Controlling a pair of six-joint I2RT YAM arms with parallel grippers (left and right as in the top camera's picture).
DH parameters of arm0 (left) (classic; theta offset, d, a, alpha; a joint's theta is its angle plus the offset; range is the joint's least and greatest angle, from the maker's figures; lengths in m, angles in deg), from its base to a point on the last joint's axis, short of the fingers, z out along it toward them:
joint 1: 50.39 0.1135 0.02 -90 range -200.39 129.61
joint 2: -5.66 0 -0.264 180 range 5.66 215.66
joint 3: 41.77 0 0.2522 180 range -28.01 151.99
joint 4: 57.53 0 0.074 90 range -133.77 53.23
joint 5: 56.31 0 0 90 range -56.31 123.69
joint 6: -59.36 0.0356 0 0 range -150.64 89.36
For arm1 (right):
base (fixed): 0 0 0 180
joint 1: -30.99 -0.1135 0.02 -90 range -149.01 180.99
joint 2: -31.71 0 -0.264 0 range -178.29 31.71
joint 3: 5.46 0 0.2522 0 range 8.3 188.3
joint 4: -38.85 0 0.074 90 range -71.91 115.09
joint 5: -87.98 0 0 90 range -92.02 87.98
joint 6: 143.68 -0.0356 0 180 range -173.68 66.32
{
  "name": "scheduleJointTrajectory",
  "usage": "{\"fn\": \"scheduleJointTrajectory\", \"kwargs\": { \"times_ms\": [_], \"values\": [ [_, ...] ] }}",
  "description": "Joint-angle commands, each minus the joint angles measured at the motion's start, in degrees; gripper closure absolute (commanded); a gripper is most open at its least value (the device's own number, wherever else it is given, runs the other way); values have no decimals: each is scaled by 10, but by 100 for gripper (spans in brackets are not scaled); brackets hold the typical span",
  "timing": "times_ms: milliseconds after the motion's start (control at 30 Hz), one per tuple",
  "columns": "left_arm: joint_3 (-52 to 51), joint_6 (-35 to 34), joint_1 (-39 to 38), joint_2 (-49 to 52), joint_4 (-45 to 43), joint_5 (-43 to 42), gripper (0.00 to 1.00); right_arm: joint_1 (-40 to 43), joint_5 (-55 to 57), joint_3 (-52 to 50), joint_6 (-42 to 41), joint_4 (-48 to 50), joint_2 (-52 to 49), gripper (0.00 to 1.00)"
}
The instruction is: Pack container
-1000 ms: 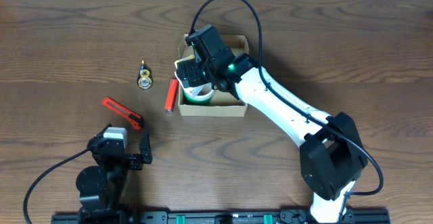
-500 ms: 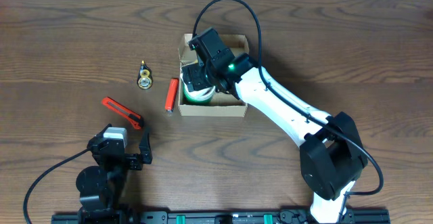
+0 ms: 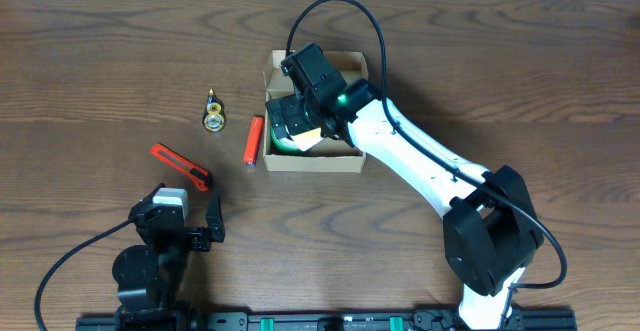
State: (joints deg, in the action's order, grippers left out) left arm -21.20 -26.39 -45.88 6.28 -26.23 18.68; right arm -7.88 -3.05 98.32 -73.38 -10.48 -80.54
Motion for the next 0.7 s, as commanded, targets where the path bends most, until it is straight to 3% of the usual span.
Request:
{"fn": "scheduleJointTrajectory", "kwargs": {
  "times_ms": [0, 267, 433, 500, 667],
  "values": [
    [-13, -6, 3, -4, 2, 2, 5, 2, 8, 2, 17, 7, 10, 1],
    [-13, -6, 3, -4, 2, 2, 5, 5, 31, 20, 41, -9, 29, 5],
    [-13, -6, 3, -4, 2, 2, 5, 24, 38, 17, 49, -56, 27, 20],
    [-13, -6, 3, -4, 2, 2, 4, 31, 36, 15, 50, -61, 25, 31],
    [-13, -6, 3, -4, 2, 2, 5, 38, 41, 15, 50, -64, 25, 73]
  ]
}}
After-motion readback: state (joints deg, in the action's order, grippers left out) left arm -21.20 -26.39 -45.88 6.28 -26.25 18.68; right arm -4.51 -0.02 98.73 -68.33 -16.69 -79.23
